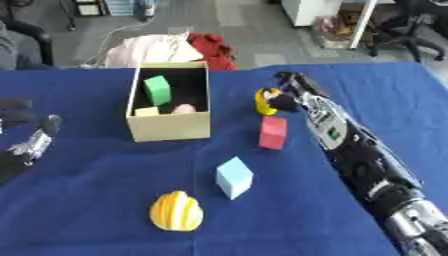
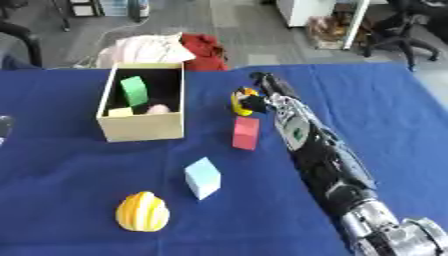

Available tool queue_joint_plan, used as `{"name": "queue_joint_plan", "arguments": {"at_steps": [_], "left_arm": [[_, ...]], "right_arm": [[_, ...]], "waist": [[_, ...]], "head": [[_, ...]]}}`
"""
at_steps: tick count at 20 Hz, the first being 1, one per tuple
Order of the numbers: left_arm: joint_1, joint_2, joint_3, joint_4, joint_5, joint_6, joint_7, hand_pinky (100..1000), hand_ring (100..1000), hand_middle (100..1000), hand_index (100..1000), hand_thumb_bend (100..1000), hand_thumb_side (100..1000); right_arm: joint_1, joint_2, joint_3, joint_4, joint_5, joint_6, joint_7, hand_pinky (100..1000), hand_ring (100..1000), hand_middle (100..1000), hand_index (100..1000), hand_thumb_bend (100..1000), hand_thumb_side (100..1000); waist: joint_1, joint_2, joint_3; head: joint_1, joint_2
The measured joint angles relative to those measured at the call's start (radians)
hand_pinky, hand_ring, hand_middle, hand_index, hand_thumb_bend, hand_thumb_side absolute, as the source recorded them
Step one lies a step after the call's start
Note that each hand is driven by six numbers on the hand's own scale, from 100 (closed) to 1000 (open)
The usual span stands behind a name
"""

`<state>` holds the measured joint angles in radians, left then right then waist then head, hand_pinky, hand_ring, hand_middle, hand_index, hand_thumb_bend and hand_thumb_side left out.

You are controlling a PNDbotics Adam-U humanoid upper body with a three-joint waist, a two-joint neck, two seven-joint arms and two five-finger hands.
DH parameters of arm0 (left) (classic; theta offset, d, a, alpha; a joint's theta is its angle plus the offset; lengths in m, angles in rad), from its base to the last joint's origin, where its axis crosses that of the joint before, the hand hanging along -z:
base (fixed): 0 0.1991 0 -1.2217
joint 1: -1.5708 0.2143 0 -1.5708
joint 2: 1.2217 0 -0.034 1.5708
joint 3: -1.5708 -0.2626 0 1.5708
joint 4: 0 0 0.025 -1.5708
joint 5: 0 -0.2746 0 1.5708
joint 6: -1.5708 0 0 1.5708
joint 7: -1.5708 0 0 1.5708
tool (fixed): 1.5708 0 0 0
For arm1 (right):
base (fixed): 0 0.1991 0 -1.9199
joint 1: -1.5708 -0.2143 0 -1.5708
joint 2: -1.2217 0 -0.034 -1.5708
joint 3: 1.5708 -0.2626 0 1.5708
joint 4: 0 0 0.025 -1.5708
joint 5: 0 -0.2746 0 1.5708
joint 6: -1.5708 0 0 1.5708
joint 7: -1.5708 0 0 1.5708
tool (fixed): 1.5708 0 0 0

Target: Pick up objects on the table and place them in the box.

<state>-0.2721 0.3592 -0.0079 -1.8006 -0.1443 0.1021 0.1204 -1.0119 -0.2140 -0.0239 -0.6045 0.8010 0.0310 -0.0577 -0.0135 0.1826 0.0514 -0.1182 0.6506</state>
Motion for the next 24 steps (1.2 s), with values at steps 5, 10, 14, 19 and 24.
{"name": "queue_joint_plan", "arguments": {"at_steps": [5, 10, 14, 19, 24], "left_arm": [[0.0, -0.003, 0.0, 0.0, 0.0, 0.002, -0.005, 844, 673, 673, 715, 537, 419], [0.004, -0.008, 0.0, 0.0, 0.0, 0.001, -0.011, 844, 673, 673, 714, 536, 420], [0.005, -0.008, 0.0, 0.0, 0.0, 0.002, -0.014, 845, 673, 673, 714, 535, 422], [0.006, -0.008, 0.0, 0.0, 0.0, 0.0, -0.018, 854, 672, 672, 714, 536, 421], [0.006, -0.008, 0.0, 0.0, 0.0, -0.001, -0.018, 857, 672, 672, 714, 535, 421]], "right_arm": [[0.0, 0.003, 0.0, 0.014, 0.016, 0.008, -0.007, 875, 782, 787, 913, 100, 559], [0.0, 0.007, -0.001, 0.018, 0.045, 0.024, -0.016, 860, 756, 754, 876, 100, 456], [-0.002, 0.007, -0.001, 0.018, 0.065, 0.031, -0.008, 843, 720, 641, 768, 100, 271], [-0.014, 0.007, -0.001, 0.006, 0.11, 0.042, -0.015, 806, 642, 457, 571, 100, 100], [-0.014, 0.007, -0.006, -0.002, 0.158, 0.076, -0.057, 777, 585, 328, 431, 100, 100]], "waist": [[0.0, 0.0, 0.0], [0.0, 0.0, 0.001], [0.0, 0.0, 0.002], [0.0, 0.0, 0.004], [0.0, 0.0, 0.004]], "head": [[0.0, 0.0], [-0.001, 0.0], [-0.001, 0.0], [-0.001, 0.0], [-0.001, 0.0]]}}
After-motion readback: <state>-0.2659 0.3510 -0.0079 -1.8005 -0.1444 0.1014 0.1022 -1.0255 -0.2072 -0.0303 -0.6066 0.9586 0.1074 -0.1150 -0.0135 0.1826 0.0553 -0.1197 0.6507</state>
